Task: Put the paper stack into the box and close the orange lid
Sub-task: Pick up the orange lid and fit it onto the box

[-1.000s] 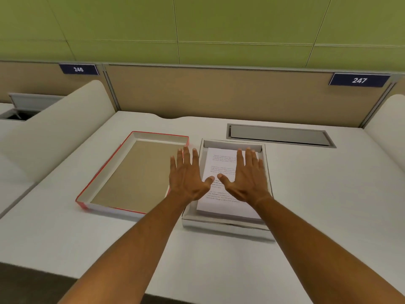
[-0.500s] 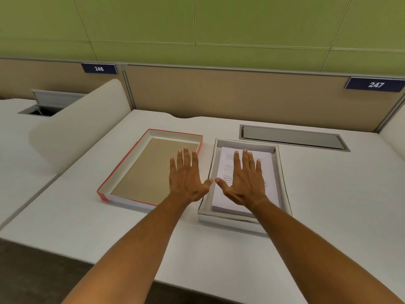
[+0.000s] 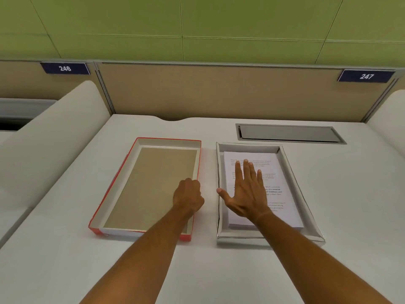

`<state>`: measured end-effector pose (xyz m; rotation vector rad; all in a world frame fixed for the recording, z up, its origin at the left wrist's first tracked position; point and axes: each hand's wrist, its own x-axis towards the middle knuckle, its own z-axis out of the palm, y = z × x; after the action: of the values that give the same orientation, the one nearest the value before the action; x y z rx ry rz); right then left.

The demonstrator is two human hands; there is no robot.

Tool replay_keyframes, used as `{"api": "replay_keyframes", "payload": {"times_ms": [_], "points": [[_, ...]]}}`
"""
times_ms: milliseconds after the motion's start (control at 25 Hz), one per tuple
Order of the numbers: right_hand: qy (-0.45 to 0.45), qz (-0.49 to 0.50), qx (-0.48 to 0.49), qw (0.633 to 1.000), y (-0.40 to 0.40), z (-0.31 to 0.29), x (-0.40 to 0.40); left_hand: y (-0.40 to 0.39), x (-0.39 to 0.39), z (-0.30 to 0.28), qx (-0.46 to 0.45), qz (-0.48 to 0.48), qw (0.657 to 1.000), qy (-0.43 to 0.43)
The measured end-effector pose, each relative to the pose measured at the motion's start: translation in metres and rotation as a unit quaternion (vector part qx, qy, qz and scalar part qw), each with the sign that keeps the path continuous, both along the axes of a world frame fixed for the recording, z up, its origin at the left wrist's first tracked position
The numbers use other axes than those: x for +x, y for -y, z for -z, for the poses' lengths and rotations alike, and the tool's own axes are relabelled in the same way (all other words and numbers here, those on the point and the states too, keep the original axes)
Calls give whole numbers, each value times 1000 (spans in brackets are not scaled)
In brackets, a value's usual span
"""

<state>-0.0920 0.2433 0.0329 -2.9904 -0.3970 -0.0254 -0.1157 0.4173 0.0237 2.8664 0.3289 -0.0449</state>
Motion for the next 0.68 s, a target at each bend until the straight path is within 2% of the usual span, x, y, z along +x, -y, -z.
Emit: {"api": "replay_keyframes", "payload": {"times_ms": [240, 320, 440, 560, 640, 680], "points": [[-2, 3, 5, 1000, 0, 0, 12, -6, 13, -20, -105, -54, 993, 1], [-5, 2, 30, 1000, -2, -2, 20, -11, 19, -44, -147, -76, 985, 40], [-24, 10, 100, 995, -11, -10, 30, -30, 32, -98, -215, -114, 958, 150], [-77, 22, 226, 971, -23, -22, 38, -57, 36, -153, -335, -154, 899, 237], [-136, 54, 347, 926, -32, -33, 42, -72, 31, -181, -474, -164, 827, 256], [-176, 82, 413, 890, -34, -38, 46, -79, 28, -191, -540, -165, 784, 256]]}}
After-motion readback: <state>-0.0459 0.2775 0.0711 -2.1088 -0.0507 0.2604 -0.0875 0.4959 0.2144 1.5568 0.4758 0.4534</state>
